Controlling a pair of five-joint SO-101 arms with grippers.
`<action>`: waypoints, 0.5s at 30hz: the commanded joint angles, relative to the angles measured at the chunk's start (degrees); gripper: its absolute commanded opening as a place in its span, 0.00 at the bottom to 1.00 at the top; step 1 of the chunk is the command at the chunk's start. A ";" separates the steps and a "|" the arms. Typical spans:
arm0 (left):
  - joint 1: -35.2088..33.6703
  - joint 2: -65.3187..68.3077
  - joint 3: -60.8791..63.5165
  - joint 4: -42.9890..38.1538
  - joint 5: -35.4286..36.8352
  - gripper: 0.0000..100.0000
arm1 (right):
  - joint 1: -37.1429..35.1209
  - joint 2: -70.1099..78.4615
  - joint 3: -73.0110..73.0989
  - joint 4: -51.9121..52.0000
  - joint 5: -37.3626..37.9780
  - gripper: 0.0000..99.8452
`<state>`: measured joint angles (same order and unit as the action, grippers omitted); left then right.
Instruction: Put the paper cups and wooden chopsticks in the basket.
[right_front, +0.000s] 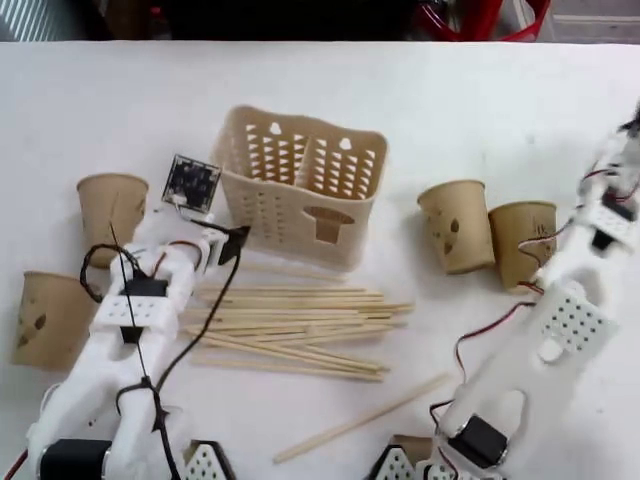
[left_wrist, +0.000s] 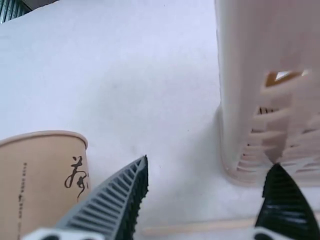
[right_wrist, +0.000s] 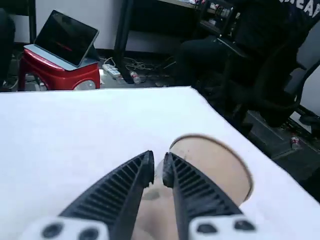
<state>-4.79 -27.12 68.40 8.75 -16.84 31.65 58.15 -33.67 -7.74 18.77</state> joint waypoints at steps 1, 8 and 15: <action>-0.13 -0.22 -0.53 -0.88 0.35 0.35 | -0.48 15.25 -23.21 4.88 5.01 0.05; -0.13 -0.22 -0.53 -0.88 0.35 0.35 | 1.27 34.51 -55.38 27.03 11.25 0.05; -0.22 -0.22 -0.53 -1.23 0.35 0.35 | 4.88 33.10 -61.89 54.55 9.76 0.05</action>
<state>-4.79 -27.12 68.40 8.75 -16.84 33.41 94.11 -93.71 30.24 29.05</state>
